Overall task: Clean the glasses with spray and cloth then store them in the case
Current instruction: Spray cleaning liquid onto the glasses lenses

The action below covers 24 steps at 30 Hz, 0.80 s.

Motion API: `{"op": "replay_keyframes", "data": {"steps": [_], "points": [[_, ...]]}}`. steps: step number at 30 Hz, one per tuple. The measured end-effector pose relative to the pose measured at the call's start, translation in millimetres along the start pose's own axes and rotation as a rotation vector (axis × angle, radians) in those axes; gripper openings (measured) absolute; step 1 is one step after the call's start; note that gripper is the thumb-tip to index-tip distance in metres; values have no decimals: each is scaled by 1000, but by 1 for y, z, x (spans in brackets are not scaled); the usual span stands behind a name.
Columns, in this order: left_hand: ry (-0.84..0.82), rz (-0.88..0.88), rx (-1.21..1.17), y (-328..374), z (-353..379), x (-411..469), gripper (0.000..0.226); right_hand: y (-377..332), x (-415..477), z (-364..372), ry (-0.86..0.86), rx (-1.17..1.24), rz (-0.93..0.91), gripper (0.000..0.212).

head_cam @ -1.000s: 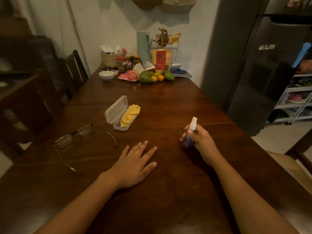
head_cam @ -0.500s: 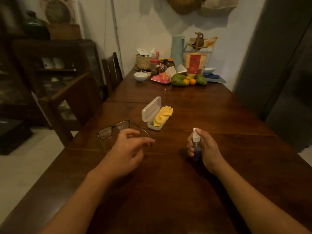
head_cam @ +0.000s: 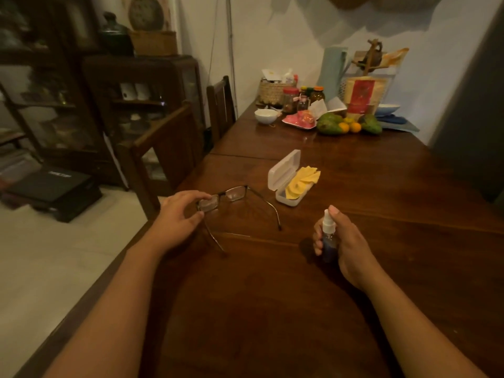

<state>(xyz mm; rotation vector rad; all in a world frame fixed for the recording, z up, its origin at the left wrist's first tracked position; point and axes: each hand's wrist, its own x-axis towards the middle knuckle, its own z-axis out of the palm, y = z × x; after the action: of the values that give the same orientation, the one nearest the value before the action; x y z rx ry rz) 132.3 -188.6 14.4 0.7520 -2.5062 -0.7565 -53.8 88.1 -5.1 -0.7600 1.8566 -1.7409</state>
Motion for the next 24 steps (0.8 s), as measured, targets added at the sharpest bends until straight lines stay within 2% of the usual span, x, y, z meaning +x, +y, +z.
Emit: {"op": "replay_keyframes", "data": {"steps": [5,9,14,19,21,22,24], "points": [[11,22,-81,-20,0,2,46,-3,-5,2,-13,-69,15,62],[8,61,54,-30,-2,3,45,-8,-9,3,-38,-109,25,65],[183,75,107,-20,3,3,29,-14,-12,8,-83,-178,42,66],[286,107,-19,-21,8,13,46,-14,-17,23,-115,-144,10,58],[314,126,-60,-13,12,13,40,-15,-19,28,-144,-113,35,60],[323,124,-57,-6,14,11,30,-16,-20,30,-151,-102,52,61],[326,68,-70,8,18,8,21,-17,-20,32,-156,-80,72,63]]}}
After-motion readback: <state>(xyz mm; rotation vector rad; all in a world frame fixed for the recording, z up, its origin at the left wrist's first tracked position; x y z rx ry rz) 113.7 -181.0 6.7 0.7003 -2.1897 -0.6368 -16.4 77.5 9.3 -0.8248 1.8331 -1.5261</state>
